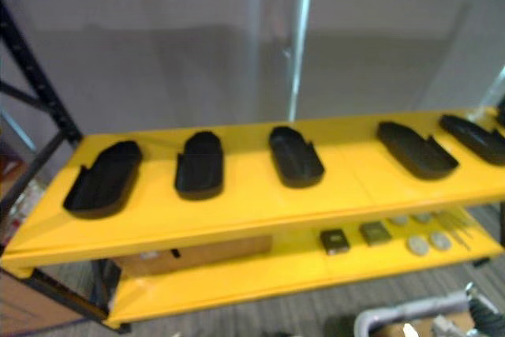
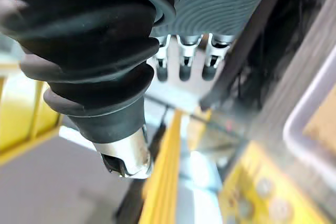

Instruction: Walk over and take plastic housings, then place them on the shelf

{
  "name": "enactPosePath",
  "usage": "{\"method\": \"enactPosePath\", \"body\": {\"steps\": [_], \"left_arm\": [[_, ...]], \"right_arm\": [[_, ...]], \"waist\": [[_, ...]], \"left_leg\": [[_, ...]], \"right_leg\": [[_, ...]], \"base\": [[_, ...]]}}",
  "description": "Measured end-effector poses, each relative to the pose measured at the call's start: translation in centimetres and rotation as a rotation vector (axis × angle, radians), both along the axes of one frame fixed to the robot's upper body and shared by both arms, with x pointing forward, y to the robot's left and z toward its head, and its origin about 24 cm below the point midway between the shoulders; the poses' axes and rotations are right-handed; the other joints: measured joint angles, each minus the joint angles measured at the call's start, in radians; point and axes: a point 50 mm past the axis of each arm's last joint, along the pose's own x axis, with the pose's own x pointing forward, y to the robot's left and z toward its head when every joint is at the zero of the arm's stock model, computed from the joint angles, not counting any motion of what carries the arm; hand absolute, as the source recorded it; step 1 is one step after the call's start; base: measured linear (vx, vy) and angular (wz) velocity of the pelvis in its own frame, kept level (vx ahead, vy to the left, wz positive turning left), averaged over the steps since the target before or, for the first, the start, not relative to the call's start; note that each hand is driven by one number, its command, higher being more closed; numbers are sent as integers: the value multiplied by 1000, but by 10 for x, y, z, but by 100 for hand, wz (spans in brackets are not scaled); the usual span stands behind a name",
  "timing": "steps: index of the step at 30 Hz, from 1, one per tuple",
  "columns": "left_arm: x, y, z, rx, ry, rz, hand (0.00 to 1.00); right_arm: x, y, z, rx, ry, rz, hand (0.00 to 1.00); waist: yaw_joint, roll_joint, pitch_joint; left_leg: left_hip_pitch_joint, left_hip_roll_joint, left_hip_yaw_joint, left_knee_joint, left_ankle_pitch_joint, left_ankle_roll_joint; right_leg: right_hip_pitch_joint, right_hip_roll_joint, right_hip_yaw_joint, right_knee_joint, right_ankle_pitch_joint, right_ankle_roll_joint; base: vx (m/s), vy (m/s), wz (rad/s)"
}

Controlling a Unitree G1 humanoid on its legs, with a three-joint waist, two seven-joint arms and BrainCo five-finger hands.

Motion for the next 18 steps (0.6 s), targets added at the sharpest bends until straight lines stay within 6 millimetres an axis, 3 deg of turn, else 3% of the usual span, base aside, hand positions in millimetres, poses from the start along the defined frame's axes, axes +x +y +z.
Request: {"method": "enactPosePath", "body": {"steps": [3,8,11,13,16,18], "left_arm": [[0,-2,-1,-5,6,-7,0],[4,-1,0,-2,-1,-14,0],[6,1,1,15,2,-38,0],[5,2,1,22,8,-45,0],[5,5,1,42,19,-75,0],[2,4,0,42,33,-80,0]], "right_arm": [[20,20,-22,140,39,128,0],[8,40,-67,446,169,164,0],[-1,59,-90,624,237,201,0],[-5,72,-101,728,230,206,0],[-12,89,-112,837,233,226,0],[-14,94,-116,859,252,234,0]], "waist": [[19,25,18],[45,26,22],[50,23,26],[59,25,28],[71,27,36],[77,32,38]], "left_leg": [[3,-19,-12,-17,-5,30],[4,-48,-63,-18,-19,51],[7,-59,-91,-18,-26,45],[9,-62,-97,-18,-35,39],[27,-67,-113,-17,-44,26],[37,-61,-116,-17,-48,20]], "right_leg": [[24,-5,-7,-9,-17,-26],[59,-28,-50,-25,-32,-47],[82,-38,-77,-32,-32,-47],[90,-47,-104,-34,-20,-29],[123,-52,-122,-41,12,26],[138,-43,-137,-48,13,27]], "base": [[27,74,13],[88,68,34],[121,20,32],[128,1,14],[143,-18,14],[143,-29,4]]}}
